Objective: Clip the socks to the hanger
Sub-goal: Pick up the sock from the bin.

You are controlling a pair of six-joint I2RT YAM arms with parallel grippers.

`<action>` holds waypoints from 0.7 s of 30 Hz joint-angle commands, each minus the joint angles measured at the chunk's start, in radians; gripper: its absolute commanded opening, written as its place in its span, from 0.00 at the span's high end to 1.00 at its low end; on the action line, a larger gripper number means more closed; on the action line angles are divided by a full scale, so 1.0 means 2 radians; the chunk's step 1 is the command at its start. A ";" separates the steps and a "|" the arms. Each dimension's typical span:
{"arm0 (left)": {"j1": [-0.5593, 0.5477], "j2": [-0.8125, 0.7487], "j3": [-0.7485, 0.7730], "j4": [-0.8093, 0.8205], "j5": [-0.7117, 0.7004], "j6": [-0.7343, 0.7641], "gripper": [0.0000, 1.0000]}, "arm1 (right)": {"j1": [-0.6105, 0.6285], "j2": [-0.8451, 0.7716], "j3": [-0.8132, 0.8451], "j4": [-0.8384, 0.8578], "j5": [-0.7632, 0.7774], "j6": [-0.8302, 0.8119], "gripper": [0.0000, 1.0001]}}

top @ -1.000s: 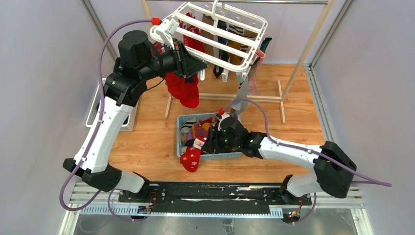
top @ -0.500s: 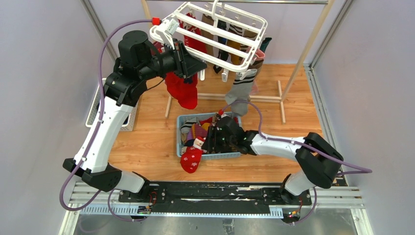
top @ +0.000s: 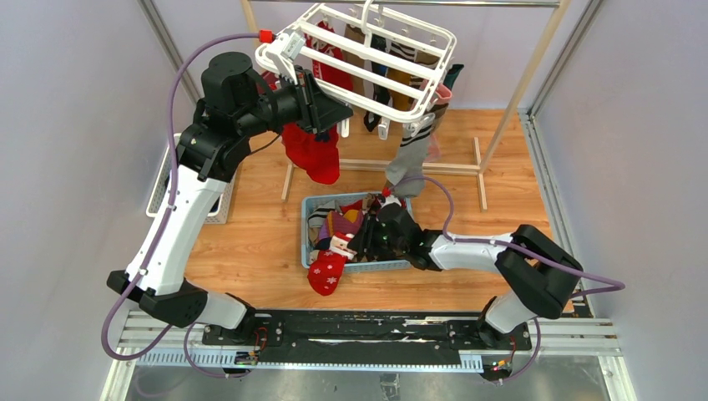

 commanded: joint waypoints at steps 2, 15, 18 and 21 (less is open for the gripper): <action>0.000 -0.015 0.004 -0.011 0.014 0.002 0.91 | -0.008 -0.010 -0.027 0.046 0.041 0.015 0.66; -0.001 -0.018 0.003 -0.010 0.017 0.003 0.91 | -0.006 -0.034 -0.032 0.068 0.063 0.016 0.93; 0.000 -0.018 0.001 -0.011 0.016 0.004 0.91 | -0.002 -0.050 -0.032 0.063 0.059 0.009 1.00; -0.001 -0.019 -0.001 -0.012 0.016 0.006 0.91 | 0.007 -0.075 -0.034 0.053 0.059 -0.003 1.00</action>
